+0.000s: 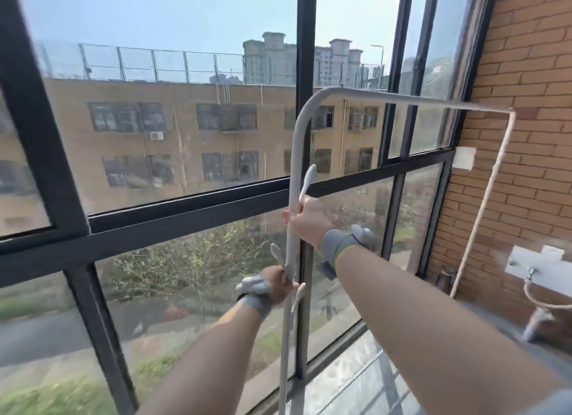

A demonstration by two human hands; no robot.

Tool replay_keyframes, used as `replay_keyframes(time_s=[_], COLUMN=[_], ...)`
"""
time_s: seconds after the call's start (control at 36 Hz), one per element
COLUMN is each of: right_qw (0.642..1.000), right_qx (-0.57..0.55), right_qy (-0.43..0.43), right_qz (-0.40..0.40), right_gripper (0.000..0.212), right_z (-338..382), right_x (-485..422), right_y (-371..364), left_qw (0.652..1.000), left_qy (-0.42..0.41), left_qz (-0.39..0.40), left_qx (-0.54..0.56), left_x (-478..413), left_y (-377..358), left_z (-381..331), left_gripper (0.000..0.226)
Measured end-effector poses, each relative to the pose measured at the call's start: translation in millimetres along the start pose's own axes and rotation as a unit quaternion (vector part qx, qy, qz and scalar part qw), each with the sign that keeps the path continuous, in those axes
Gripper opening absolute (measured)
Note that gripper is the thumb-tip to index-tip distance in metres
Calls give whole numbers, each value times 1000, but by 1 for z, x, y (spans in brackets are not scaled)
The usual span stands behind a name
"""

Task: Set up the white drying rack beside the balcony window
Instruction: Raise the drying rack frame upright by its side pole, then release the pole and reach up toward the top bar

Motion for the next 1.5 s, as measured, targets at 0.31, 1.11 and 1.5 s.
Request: replay_keyframes(time_s=[0.31, 1.11, 1.5], right_qw=[999, 992, 980], right_qx=[-5, 112, 184], right_qy=[10, 26, -30], right_qz=[31, 56, -62], right_gripper=[23, 36, 34], right_z=[15, -1, -146], right_x=[-63, -50, -71], right_y=[-51, -8, 270], left_qw=[998, 969, 996], left_qy=[9, 218, 8], left_qz=[-55, 104, 2], left_qx=[-31, 59, -93], left_x=[-58, -28, -131], left_y=[27, -18, -139], left_z=[50, 21, -195], left_gripper=[32, 77, 53])
Point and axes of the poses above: each hand's wrist, its own x-axis away from the middle knuckle, its own y-axis out of the back of the hand, z = x × y, the point moved 4 cm from there along -x, towards the middle knuckle, and after that the axes turned 13 degrees about -y, right-handed, at the moved point
